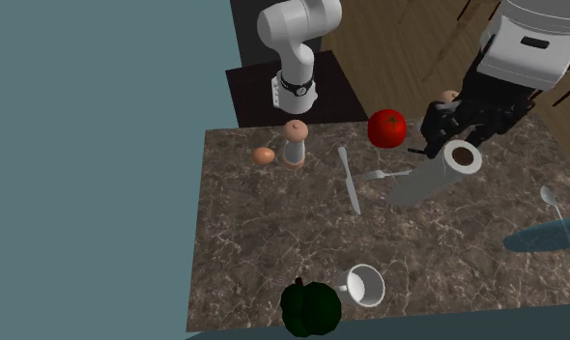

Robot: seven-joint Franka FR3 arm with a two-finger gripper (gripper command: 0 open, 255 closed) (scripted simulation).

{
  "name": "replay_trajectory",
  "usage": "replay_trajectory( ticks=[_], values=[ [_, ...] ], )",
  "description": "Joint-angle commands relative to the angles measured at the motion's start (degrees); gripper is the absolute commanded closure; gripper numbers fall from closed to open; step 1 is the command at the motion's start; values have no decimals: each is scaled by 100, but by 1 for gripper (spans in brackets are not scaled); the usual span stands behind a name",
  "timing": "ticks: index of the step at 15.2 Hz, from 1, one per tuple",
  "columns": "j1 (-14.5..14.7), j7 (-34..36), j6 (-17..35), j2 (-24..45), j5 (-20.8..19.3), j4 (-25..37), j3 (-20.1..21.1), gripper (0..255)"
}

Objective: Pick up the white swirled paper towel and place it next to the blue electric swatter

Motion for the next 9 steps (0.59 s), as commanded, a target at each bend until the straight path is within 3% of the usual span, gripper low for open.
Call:
replay_trajectory(
  ticks=[1, 9],
  values=[
    [92, 273, 97, 177, -33, 66, 156, 255],
    [505, 1356, 267, 1047, -300, 668, 726, 255]
  ],
)
